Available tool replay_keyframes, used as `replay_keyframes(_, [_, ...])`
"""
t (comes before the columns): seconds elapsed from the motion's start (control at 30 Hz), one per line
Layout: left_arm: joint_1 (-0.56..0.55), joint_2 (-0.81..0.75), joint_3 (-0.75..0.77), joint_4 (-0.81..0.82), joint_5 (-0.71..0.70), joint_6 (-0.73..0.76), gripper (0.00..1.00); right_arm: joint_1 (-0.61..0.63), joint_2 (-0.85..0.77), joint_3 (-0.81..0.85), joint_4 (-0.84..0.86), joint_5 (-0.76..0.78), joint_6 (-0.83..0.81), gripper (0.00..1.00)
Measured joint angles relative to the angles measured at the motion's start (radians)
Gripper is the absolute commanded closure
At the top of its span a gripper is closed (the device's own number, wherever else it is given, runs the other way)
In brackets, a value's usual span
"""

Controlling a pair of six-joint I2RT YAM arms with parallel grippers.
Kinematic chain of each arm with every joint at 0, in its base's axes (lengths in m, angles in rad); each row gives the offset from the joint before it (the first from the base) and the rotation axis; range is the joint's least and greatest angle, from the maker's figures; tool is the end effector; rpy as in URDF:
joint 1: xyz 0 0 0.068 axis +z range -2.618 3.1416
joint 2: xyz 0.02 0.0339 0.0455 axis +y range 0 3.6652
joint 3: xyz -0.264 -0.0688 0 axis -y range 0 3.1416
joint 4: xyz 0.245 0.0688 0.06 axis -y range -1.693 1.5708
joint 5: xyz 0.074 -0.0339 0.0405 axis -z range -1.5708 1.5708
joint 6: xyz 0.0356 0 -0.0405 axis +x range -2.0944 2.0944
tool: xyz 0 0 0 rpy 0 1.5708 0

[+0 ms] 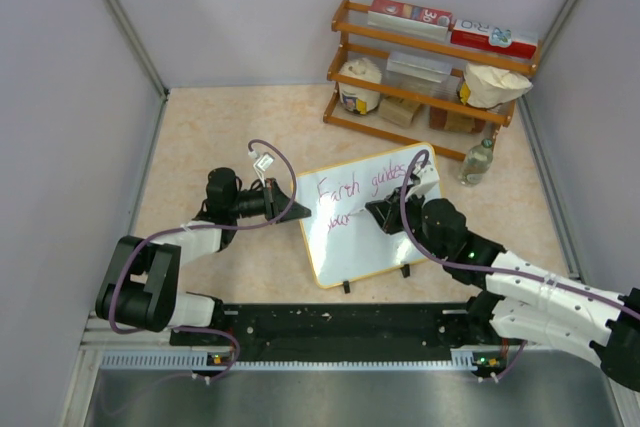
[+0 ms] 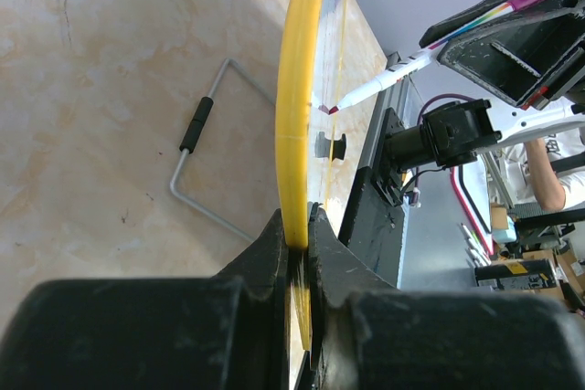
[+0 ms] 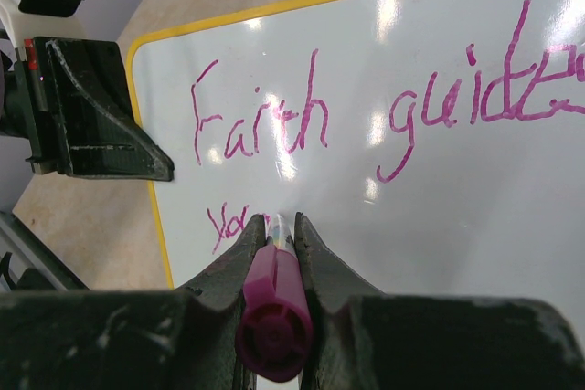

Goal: Write a sentence on the whiteboard

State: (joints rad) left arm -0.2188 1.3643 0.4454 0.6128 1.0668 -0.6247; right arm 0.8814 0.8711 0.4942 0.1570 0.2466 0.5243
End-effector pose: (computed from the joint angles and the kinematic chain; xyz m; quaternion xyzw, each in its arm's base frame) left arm 0.2365 -0.0845 0.1861 0.1544 0.7409 -0.5825 0.2964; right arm 0.1376 0.1533 0.2574 -0.0619 0.7758 0.3279 0.5355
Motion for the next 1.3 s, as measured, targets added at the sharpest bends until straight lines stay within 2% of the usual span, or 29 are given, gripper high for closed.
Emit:
replay_keyframes(0.67, [0.0,0.0,0.0,0.0,0.002,0.0,1.0,0.0,-0.034,-0.003,-0.039,0.0,0.0,1.0])
replay_keyframes(1.0, [0.0,0.0,0.0,0.0,0.002,0.0,1.0,-0.001,-0.119,-0.003,-0.038,0.015,-0.029,1.0])
replay_keyframes(1.3, [0.0,0.0,0.0,0.0,0.002,0.0,1.0,-0.062,-0.156,-0.006,-0.084,0.033,-0.05,1.0])
